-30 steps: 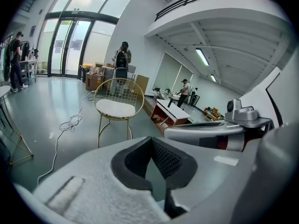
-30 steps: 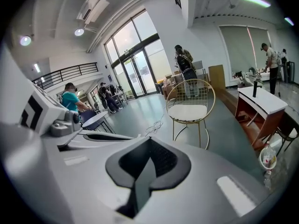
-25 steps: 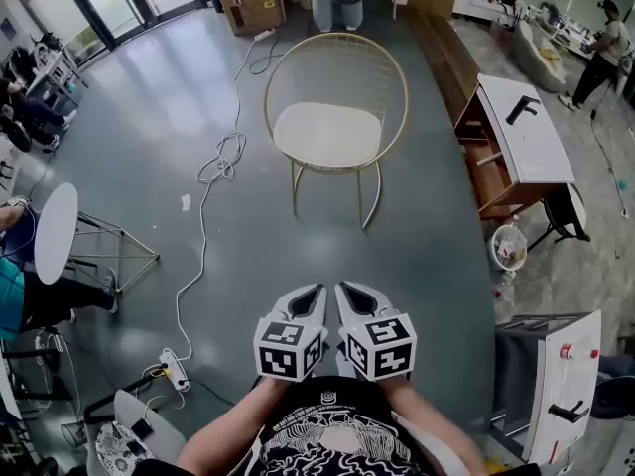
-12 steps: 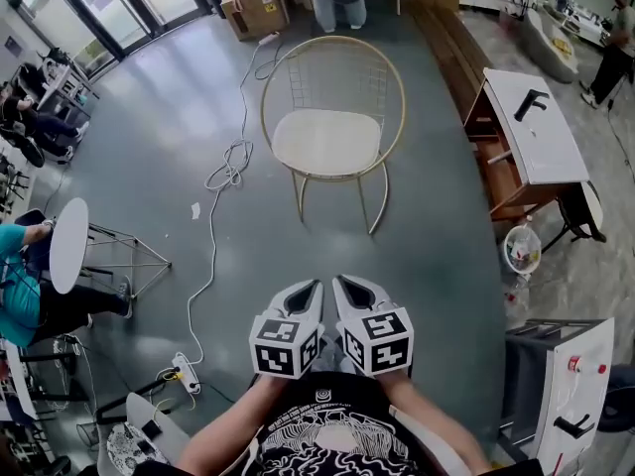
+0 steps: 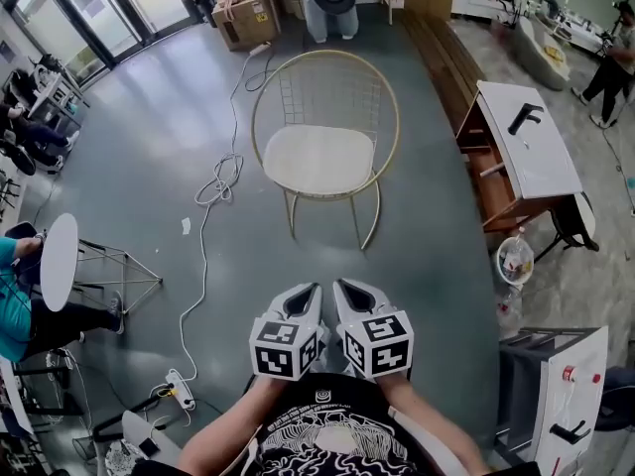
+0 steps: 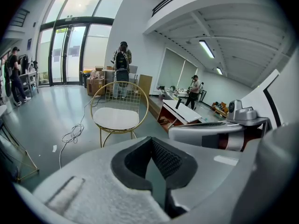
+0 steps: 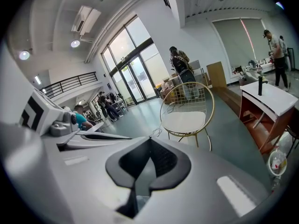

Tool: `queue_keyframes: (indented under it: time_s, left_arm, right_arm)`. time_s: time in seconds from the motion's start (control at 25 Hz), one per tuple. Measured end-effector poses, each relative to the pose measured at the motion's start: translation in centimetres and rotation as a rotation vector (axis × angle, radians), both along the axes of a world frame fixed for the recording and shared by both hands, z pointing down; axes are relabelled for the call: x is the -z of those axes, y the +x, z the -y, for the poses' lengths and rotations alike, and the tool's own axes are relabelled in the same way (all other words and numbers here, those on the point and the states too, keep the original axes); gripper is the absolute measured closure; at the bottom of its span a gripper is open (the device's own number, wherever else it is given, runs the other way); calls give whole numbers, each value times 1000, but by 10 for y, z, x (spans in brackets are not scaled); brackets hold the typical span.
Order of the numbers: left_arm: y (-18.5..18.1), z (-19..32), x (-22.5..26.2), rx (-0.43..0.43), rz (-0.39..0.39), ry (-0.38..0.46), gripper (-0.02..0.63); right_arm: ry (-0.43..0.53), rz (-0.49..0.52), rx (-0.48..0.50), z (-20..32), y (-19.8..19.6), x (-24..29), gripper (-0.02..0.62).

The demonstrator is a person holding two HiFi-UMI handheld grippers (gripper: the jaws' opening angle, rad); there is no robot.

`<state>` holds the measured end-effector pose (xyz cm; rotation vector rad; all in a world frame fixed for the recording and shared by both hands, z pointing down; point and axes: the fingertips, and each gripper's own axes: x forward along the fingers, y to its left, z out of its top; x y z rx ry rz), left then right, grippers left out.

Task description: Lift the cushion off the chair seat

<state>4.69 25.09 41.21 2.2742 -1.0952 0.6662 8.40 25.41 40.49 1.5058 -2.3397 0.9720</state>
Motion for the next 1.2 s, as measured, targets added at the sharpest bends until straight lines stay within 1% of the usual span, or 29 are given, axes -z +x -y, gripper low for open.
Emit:
queue_keyframes:
  time_s: [0.2,0.44,0.68,0.92,1.2]
  left_arm:
    - [-5,36,-11,-15,-23,-23,615]
    - [-24,95,-19,-26,-65,-64,615]
    - [-37,144,-30,-49,-128,-111,615]
    - [-41,180,-31,-86,-201,-133,615]
    - [-53,205,-38,-52,-263,-170,614]
  right_arm:
    - [-28,-23,-22,33,-3,-11,597]
    - [-71,-62,-29,86,-26,-19,597]
    - [-100,-124,-23,133,-48,-25,597]
    - [-114,-196,-19,173,-59,-20,597]
    - [-119,-256,15,196,-71,-20,597]
